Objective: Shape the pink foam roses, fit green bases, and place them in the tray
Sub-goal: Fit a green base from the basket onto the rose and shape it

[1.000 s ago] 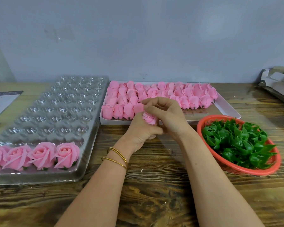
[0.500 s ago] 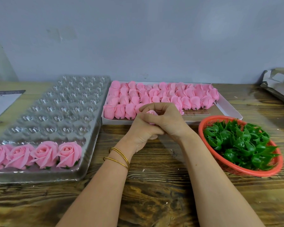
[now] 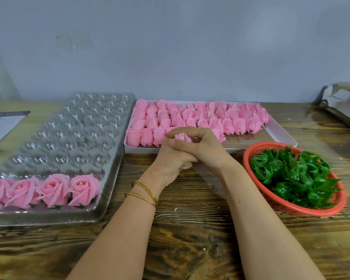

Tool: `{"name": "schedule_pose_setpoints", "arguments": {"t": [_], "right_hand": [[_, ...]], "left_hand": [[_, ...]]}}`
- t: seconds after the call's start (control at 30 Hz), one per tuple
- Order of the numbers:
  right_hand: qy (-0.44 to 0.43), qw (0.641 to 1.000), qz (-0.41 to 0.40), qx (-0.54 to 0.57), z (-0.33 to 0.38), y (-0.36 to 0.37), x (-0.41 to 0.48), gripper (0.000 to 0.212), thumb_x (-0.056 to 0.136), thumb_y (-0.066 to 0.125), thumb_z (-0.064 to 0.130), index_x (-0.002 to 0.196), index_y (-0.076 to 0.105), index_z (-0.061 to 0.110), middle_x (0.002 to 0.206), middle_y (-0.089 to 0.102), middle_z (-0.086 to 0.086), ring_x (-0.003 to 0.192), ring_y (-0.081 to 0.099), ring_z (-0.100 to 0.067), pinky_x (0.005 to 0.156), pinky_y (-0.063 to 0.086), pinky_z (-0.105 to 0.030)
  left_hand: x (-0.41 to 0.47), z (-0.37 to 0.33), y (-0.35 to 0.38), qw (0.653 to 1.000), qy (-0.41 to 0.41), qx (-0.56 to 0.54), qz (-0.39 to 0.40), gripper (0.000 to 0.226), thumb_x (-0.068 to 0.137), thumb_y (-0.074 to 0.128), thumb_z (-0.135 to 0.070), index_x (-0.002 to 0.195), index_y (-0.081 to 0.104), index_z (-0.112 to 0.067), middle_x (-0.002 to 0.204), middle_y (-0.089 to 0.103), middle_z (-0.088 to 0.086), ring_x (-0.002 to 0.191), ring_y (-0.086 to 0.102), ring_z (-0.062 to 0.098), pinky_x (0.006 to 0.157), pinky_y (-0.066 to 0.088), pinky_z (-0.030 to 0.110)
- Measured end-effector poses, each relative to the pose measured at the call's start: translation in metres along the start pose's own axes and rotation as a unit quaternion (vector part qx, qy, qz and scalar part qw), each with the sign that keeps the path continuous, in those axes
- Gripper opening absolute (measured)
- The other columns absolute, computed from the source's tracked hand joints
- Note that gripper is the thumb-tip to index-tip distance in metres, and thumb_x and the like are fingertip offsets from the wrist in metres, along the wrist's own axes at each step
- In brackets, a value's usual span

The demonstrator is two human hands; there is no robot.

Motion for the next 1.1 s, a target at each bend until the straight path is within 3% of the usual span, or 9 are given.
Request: {"name": "schedule_pose_setpoints", "arguments": {"t": [0.1, 0.23, 0.4, 0.5, 0.63, 0.73, 0.87, 0.97, 1.1], "right_hand": [[0.038, 0.999, 0.019, 0.006, -0.007, 0.001, -0.001, 0.021, 0.085, 0.073, 0.013, 0.101, 0.077, 0.026, 0.106, 0.075, 0.003, 0.105, 0.067, -0.006, 0.081, 0.052, -0.016], [0.067, 0.997, 0.029, 0.003, -0.012, 0.000, -0.001, 0.032, 0.084, 0.073, 0.010, 0.114, 0.072, 0.019, 0.119, 0.069, -0.007, 0.112, 0.065, -0.014, 0.084, 0.055, -0.024], [0.068, 0.995, -0.020, 0.066, -0.009, -0.007, 0.002, 0.027, 0.074, 0.067, 0.024, 0.099, 0.076, 0.017, 0.104, 0.075, -0.007, 0.102, 0.070, -0.017, 0.078, 0.055, -0.027], [0.022, 0.998, -0.063, 0.018, 0.001, -0.017, 0.003, 0.022, 0.077, 0.069, 0.028, 0.095, 0.076, 0.018, 0.101, 0.075, -0.002, 0.102, 0.069, -0.016, 0.085, 0.054, -0.030], [-0.014, 0.995, -0.093, -0.030, 0.006, -0.014, 0.000, 0.006, 0.084, 0.074, 0.011, 0.089, 0.076, 0.013, 0.086, 0.074, 0.002, 0.086, 0.069, -0.005, 0.075, 0.052, -0.016], [-0.025, 0.993, -0.094, -0.069, 0.008, -0.008, 0.000, 0.007, 0.083, 0.074, 0.005, 0.090, 0.075, 0.007, 0.084, 0.072, -0.002, 0.081, 0.067, -0.004, 0.072, 0.052, -0.014], [-0.022, 0.992, -0.093, -0.079, 0.008, -0.007, -0.001, 0.012, 0.081, 0.076, 0.005, 0.093, 0.075, 0.008, 0.091, 0.072, -0.006, 0.089, 0.067, -0.012, 0.082, 0.056, -0.022], [-0.023, 0.993, -0.084, -0.081, 0.007, -0.004, -0.002, 0.016, 0.079, 0.079, 0.006, 0.094, 0.075, 0.010, 0.094, 0.072, -0.005, 0.094, 0.066, -0.015, 0.091, 0.054, -0.028], [-0.012, 0.997, -0.054, -0.060, 0.002, 0.000, 0.000, 0.023, 0.079, 0.078, 0.004, 0.100, 0.073, 0.009, 0.107, 0.071, -0.012, 0.108, 0.065, -0.024, 0.098, 0.052, -0.031]], "left_hand": [[-0.002, -0.002, 0.002, 1.000, 0.006, 0.014, -0.006, 0.022, 0.058, 0.059, 0.012, 0.070, 0.060, -0.006, 0.056, 0.052, 0.003, 0.055, 0.053, 0.012, 0.045, 0.035, 0.020], [-0.003, -0.004, 0.001, 0.997, 0.027, 0.061, -0.027, 0.023, 0.053, 0.062, 0.005, 0.074, 0.064, -0.003, 0.066, 0.054, 0.009, 0.066, 0.058, 0.018, 0.051, 0.042, 0.022], [-0.001, -0.008, -0.007, 0.988, 0.064, 0.130, -0.061, 0.033, 0.063, 0.067, 0.019, 0.067, 0.066, -0.014, 0.054, 0.062, -0.006, 0.056, 0.062, 0.008, 0.049, 0.046, 0.018], [0.001, -0.011, -0.012, 0.976, 0.084, 0.177, -0.090, 0.033, 0.065, 0.073, 0.015, 0.074, 0.069, -0.016, 0.067, 0.070, 0.001, 0.066, 0.068, 0.010, 0.059, 0.053, 0.020], [0.004, -0.011, -0.015, 0.970, 0.098, 0.194, -0.105, 0.035, 0.070, 0.079, 0.002, 0.078, 0.069, -0.030, 0.072, 0.073, -0.012, 0.074, 0.069, -0.002, 0.061, 0.050, 0.010], [0.005, -0.008, -0.018, 0.969, 0.092, 0.197, -0.118, 0.023, 0.074, 0.077, -0.001, 0.069, 0.069, -0.023, 0.065, 0.070, -0.014, 0.064, 0.066, -0.004, 0.055, 0.048, 0.011], [0.005, -0.006, -0.021, 0.969, 0.095, 0.186, -0.133, 0.009, 0.072, 0.073, -0.001, 0.071, 0.064, 0.001, 0.063, 0.065, 0.007, 0.061, 0.060, 0.007, 0.057, 0.054, 0.029], [0.005, -0.008, -0.020, 0.966, 0.098, 0.196, -0.136, 0.008, 0.076, 0.071, -0.001, 0.070, 0.069, -0.006, 0.063, 0.068, -0.002, 0.062, 0.061, 0.003, 0.059, 0.054, 0.024], [0.002, -0.013, -0.020, 0.959, 0.105, 0.218, -0.151, 0.033, 0.083, 0.063, 0.001, 0.062, 0.064, -0.025, 0.065, 0.066, -0.006, 0.062, 0.061, 0.000, 0.058, 0.052, 0.019]]}}
Point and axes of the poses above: each hand's wrist, its own x-axis towards the middle knuckle, its own y-axis out of the palm, z = x × y, the point moved 7 cm from there along x, towards the middle knuckle
